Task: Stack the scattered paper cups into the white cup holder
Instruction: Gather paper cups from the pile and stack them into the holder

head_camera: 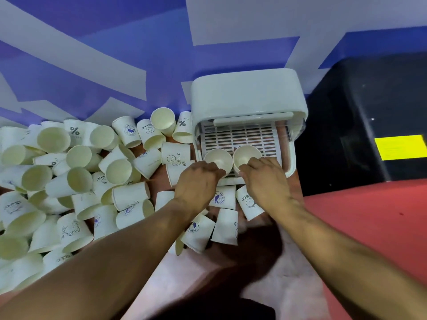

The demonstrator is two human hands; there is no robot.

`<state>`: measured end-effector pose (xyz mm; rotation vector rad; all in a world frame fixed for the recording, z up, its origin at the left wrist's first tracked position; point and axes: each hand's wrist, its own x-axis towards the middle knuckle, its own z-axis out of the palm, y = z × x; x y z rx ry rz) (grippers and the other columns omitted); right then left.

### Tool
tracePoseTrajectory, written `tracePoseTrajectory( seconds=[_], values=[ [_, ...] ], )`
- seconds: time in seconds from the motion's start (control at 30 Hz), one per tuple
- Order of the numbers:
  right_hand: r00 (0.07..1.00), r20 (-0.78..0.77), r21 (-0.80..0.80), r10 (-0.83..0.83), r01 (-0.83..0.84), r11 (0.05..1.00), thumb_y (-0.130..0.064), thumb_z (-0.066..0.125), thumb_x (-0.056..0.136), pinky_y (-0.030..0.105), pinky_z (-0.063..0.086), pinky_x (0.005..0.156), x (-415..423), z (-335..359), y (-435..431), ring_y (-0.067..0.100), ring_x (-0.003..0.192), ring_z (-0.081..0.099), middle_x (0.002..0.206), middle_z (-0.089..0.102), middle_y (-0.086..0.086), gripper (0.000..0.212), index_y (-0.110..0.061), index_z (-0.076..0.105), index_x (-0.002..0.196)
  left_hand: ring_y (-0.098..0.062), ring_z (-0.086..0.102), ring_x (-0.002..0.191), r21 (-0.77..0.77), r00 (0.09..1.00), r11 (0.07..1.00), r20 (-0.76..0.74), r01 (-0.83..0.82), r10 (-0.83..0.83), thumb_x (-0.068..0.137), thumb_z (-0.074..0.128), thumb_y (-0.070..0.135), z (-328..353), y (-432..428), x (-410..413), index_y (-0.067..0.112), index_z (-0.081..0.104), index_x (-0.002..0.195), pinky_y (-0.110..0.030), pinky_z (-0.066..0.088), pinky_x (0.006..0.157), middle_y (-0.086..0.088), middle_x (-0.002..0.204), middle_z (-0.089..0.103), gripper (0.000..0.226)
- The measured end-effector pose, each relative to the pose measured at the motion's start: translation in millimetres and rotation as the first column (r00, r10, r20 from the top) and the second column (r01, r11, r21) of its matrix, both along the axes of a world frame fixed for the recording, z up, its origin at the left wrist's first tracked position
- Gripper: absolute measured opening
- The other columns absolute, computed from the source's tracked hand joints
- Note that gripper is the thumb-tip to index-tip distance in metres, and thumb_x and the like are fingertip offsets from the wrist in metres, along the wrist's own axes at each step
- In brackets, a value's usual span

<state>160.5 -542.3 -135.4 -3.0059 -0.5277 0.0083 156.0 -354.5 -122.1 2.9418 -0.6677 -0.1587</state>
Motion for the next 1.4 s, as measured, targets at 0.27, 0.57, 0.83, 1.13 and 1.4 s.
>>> tracePoseTrajectory(
  seconds=[0.27, 0.57, 0.83, 1.13, 1.4],
  values=[
    [0.999, 0.019, 0.077, -0.05, 0.048, 0.996, -0.017, 0.073, 0.08, 0.04, 0.047, 0.08, -8, 4, 7, 0.032, 0.076, 0.06, 0.083, 0.064, 0.007, 0.011, -0.009, 0.071, 0.087, -0.03, 0.061, 0.105, -0.191, 0.997, 0.981, -0.069, -0.035, 0.022, 0.091, 0.062, 0.014, 4, 9, -10, 0.016, 0.065, 0.122, -0.036, 0.05, 0.085, -0.005, 0.117, 0.066, 0.032],
    [0.987, 0.118, 0.292, 0.111, -0.141, 0.946, -0.013, 0.072, 0.08, 0.038, 0.05, 0.071, -58, 43, 90, 0.027, 0.08, 0.058, 0.09, 0.062, 0.005, 0.021, -0.01, 0.068, 0.1, -0.026, 0.061, 0.095, -0.331, 0.981, 0.925, -0.011, -0.186, 0.194, 0.085, 0.066, 0.019, 13, 76, -74, 0.015, 0.068, 0.111, -0.035, 0.05, 0.08, -0.004, 0.107, 0.065, 0.027],
    [0.96, -0.052, 0.28, 0.273, -0.249, 0.927, -0.019, 0.073, 0.079, 0.034, 0.05, 0.066, -110, 31, 173, 0.027, 0.084, 0.061, 0.095, 0.064, 0.003, 0.027, -0.013, 0.068, 0.106, -0.025, 0.059, 0.097, -0.234, 0.905, 0.874, -0.134, -0.425, 0.405, 0.089, 0.059, 0.031, 5, 171, -167, 0.023, 0.067, 0.109, -0.036, 0.05, 0.073, 0.002, 0.107, 0.064, 0.023],
    [0.954, -0.157, 0.127, 0.254, -0.236, 0.963, -0.02, 0.08, 0.067, 0.034, 0.05, 0.058, -161, -2, 196, 0.026, 0.077, 0.062, 0.094, 0.065, 0.003, 0.034, -0.014, 0.07, 0.099, -0.011, 0.026, 0.135, -0.035, 0.798, 0.911, -0.497, -0.411, 0.341, 0.073, 0.047, 0.079, -35, 213, -274, 0.053, 0.024, 0.143, -0.041, 0.038, 0.099, 0.019, 0.147, 0.029, 0.078],
    [0.945, -0.303, -0.023, -0.123, 0.122, 0.992, -0.036, 0.061, 0.088, 0.037, 0.05, 0.077, -173, -15, 185, 0.027, 0.099, 0.057, 0.112, 0.058, 0.007, 0.039, -0.015, 0.056, 0.121, -0.011, 0.022, 0.138, -0.088, 0.795, 0.889, -0.492, -0.45, 0.354, 0.085, 0.045, 0.066, -56, 212, -287, 0.051, 0.028, 0.14, -0.037, 0.045, 0.097, 0.018, 0.146, 0.031, 0.059]
  ],
)
